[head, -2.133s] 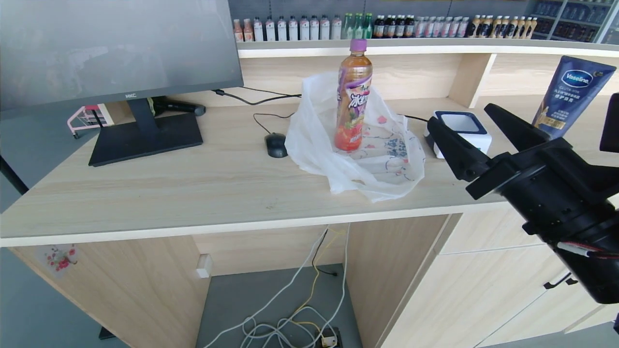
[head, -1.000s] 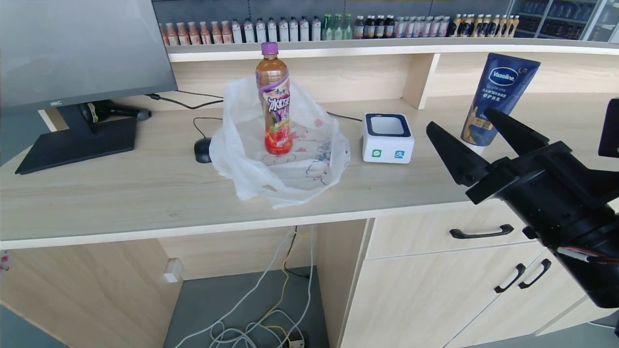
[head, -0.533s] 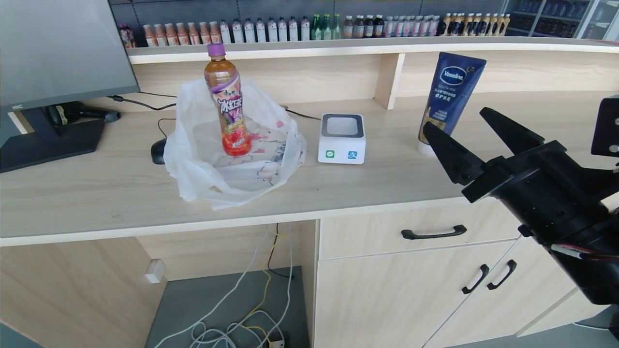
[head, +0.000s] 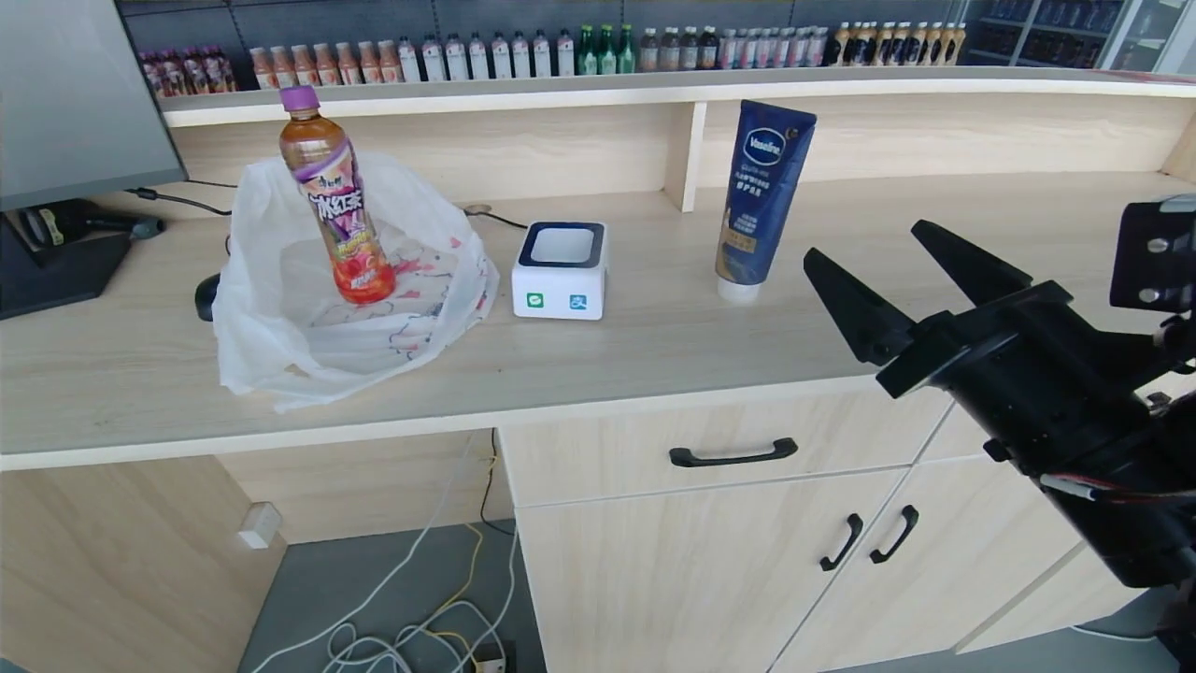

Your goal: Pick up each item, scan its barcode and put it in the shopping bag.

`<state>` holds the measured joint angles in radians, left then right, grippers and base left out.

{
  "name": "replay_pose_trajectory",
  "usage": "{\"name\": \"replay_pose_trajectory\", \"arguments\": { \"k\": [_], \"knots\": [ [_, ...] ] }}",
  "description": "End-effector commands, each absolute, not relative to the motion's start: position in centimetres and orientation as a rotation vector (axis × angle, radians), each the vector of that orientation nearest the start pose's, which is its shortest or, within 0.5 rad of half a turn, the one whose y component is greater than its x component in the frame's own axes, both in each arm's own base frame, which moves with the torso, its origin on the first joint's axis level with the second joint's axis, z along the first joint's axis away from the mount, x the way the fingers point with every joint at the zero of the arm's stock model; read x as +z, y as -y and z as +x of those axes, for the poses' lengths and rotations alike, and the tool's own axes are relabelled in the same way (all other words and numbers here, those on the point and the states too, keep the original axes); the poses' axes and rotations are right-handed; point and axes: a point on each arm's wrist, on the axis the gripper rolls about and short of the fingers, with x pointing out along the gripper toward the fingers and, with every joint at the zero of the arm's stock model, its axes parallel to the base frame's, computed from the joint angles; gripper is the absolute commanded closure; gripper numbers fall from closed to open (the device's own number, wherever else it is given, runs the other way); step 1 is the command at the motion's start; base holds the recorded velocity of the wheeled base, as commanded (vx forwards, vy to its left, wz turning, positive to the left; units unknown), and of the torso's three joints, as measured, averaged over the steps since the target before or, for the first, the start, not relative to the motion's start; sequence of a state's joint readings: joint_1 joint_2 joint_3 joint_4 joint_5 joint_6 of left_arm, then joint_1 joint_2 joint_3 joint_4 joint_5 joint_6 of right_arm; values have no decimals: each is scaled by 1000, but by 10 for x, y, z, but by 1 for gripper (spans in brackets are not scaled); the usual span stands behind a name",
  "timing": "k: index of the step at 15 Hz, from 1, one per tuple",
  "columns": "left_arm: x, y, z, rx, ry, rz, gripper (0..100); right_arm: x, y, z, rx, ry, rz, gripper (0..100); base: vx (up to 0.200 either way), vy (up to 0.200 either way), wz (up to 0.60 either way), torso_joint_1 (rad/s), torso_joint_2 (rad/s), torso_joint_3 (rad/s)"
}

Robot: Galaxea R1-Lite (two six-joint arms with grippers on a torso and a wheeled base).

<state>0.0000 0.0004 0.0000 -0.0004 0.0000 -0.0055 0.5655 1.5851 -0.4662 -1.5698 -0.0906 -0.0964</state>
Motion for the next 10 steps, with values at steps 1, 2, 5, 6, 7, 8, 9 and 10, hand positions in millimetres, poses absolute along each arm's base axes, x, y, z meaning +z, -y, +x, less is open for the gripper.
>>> {"name": "replay_pose_trajectory", "arguments": {
  "k": [1, 2, 5, 6, 7, 8, 9, 10],
  "knots": [
    [75, 0, -23, 0, 0, -3, 100, 216, -129, 207, 446, 435, 48, 0, 0, 0, 0, 0, 0, 0],
    [75, 0, -23, 0, 0, -3, 100, 214, -130, 209, 445, 426, 44, 0, 0, 0, 0, 0, 0, 0],
    [75, 0, -23, 0, 0, -3, 100, 213, -130, 211, 459, 415, 86, 0, 0, 0, 0, 0, 0, 0],
    [75, 0, -23, 0, 0, -3, 100, 215, -131, 212, 463, 419, 110, 0, 0, 0, 0, 0, 0, 0],
    [75, 0, -23, 0, 0, -3, 100, 218, -131, 215, 465, 406, 126, 0, 0, 0, 0, 0, 0, 0],
    [75, 0, -23, 0, 0, -3, 100, 226, -126, 229, 444, 361, 141, 0, 0, 0, 0, 0, 0, 0],
    [75, 0, -23, 0, 0, -3, 100, 234, -121, 240, 451, 349, 132, 0, 0, 0, 0, 0, 0, 0],
    [75, 0, -23, 0, 0, -3, 100, 238, -113, 252, 450, 319, 109, 0, 0, 0, 0, 0, 0, 0]
  ]
}}
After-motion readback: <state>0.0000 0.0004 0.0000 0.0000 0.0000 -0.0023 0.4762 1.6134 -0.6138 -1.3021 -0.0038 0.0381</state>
